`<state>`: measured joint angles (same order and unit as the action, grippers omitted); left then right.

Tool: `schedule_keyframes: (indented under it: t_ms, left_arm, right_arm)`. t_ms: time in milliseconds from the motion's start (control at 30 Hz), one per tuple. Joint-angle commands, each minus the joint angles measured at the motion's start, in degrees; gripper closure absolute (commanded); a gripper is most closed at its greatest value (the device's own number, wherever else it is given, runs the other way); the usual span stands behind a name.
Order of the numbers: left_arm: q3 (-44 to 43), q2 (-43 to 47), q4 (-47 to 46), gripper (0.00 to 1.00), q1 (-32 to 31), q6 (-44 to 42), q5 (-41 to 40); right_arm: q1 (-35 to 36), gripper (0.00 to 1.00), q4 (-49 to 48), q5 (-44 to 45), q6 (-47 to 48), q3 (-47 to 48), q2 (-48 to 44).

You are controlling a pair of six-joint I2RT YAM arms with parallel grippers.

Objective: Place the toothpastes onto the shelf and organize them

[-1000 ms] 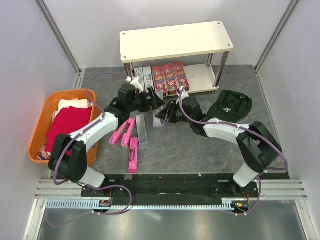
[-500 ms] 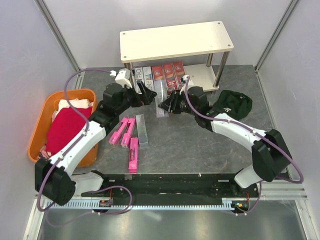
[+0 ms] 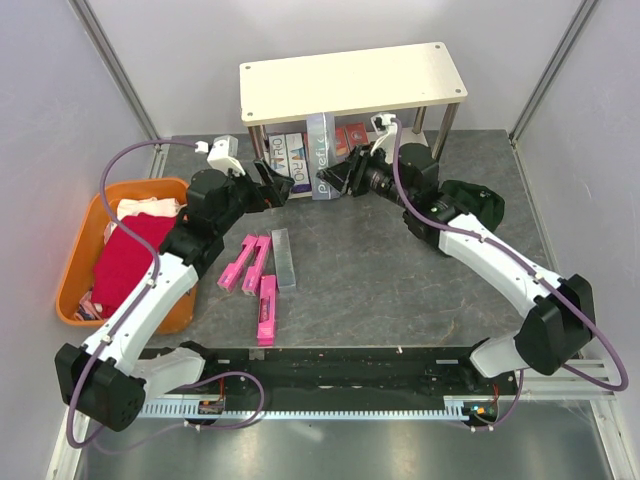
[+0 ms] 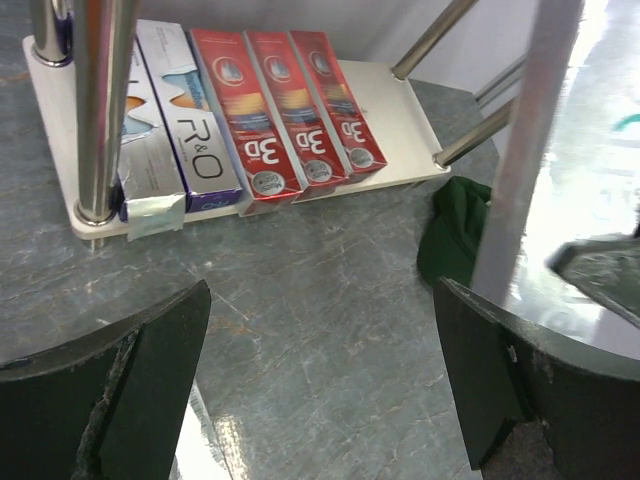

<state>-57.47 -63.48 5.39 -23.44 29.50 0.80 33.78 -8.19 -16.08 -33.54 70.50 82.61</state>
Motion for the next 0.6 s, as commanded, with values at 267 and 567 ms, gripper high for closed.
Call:
schedule_keyframes:
  t_ms: [267, 567]
  left_arm:
    - [-2.29, -2.17, 0.67, 0.0, 1.29, -3.47, 1.66]
    - [-4.14, -3.57, 1.99, 0.0, 1.47, -4.97, 3.16]
  right_arm:
    - [-2.57, 0.74, -4.03, -3.61, 1.81, 15.17, 2.73]
    - [-6.0, 0.73, -1.48, -7.03, 1.37, 32.57, 15.29]
